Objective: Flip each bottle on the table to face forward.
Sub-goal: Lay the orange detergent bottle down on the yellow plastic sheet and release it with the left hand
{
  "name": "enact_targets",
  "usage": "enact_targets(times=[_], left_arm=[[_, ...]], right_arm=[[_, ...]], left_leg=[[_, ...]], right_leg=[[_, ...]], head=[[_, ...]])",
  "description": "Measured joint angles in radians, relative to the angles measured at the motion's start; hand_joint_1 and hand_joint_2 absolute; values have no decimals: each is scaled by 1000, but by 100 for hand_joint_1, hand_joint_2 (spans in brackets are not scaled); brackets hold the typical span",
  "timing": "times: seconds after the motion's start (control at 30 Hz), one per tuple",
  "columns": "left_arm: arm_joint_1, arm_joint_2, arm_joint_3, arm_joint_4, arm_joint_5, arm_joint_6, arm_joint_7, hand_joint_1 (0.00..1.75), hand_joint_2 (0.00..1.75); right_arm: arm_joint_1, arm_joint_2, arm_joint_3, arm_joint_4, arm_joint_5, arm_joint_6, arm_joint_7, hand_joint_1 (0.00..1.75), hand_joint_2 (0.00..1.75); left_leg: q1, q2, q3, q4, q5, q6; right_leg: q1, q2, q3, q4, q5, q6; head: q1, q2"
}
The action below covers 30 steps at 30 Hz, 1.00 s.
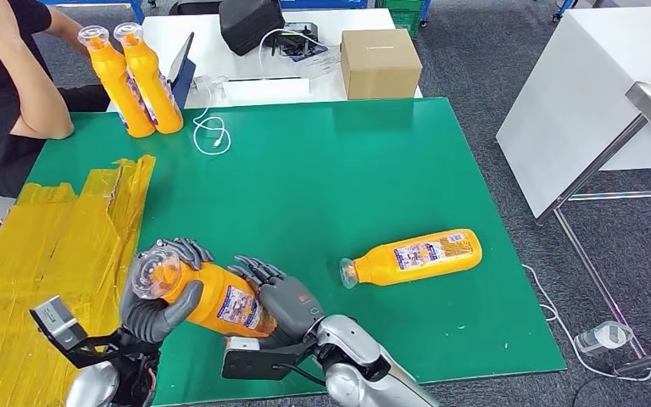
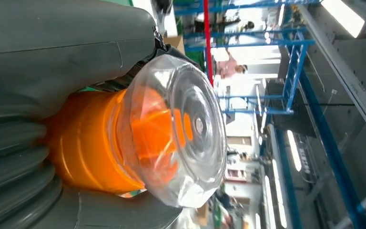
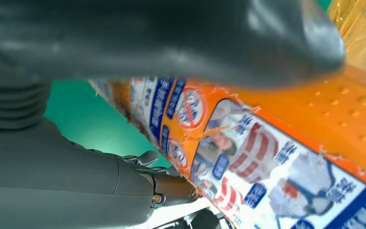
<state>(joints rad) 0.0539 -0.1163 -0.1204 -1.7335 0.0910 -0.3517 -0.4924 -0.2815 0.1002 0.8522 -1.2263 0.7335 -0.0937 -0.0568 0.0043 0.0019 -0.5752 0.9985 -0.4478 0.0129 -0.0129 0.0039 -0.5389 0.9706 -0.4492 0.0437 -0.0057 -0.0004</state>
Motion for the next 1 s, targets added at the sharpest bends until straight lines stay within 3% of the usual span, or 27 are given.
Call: enact_targets(times=[0.33,1.0], left_arm=[[-15,4,28,-34,-220,157,-66,175,175],[-7,12,100,-60,-451,329,-110,175,175]], right_arm=[[23,-28,-24,-97,22,-31,-19,0,0],[79,-88,-74,-287,61,-58,-39,0,0]], left_leg=[[0,0,0,0,0,0],[0,0,0,0,0,0]], right_leg=[[0,0,0,0,0,0],[0,0,0,0,0,0]], head=[[0,0],[0,0]])
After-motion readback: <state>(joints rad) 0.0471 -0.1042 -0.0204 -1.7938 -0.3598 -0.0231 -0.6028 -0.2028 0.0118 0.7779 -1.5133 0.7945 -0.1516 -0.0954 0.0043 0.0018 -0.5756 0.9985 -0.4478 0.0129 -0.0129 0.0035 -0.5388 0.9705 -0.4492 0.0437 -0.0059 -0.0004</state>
